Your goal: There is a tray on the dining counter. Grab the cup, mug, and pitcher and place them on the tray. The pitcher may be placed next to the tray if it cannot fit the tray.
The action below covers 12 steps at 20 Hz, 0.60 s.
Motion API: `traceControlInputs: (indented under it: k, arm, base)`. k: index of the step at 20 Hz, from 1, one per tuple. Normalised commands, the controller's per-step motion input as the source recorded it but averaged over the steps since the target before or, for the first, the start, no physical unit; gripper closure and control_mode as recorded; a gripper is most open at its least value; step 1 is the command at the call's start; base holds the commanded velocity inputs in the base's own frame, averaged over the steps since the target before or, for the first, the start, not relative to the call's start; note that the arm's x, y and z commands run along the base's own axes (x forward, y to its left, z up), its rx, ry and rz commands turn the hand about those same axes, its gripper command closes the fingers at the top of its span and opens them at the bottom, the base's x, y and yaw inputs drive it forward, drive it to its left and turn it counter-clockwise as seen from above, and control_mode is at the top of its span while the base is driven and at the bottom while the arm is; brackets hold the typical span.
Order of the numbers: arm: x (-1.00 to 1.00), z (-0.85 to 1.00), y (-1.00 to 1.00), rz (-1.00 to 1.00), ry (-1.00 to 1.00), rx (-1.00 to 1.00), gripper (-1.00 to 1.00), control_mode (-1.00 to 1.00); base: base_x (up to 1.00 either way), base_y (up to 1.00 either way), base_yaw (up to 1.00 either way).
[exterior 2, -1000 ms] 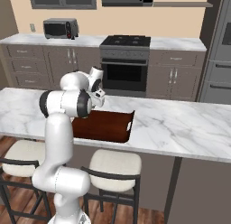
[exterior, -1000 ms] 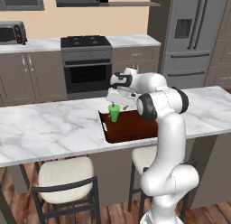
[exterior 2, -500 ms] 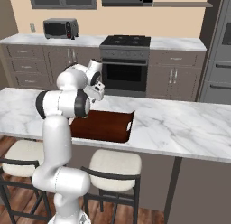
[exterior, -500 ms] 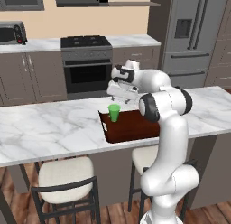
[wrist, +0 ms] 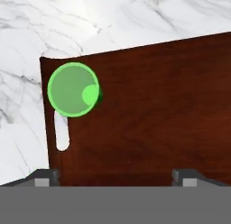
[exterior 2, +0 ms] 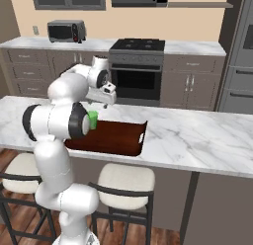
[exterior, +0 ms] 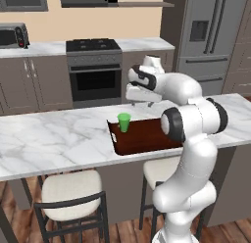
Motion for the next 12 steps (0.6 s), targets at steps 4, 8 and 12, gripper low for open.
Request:
traceControlInputs:
  k: [4, 8, 12]
  arm:
    - [-0.99, 0.22, -0.02, 0.0, -0.07, -0.27, -1.0, -1.0]
    - [-0.88, 0.6, 0.0, 0.0, -0.01, -0.12, -1.0, -1.0]
    - [-0.74, 0.72, 0.0, 0.0, 0.0, -0.04, -1.0, -1.0]
  base:
    - [0.0, 0.0, 0.0]
    - [0.0, 0.0, 0.0]
    - [0.0, 0.0, 0.0]
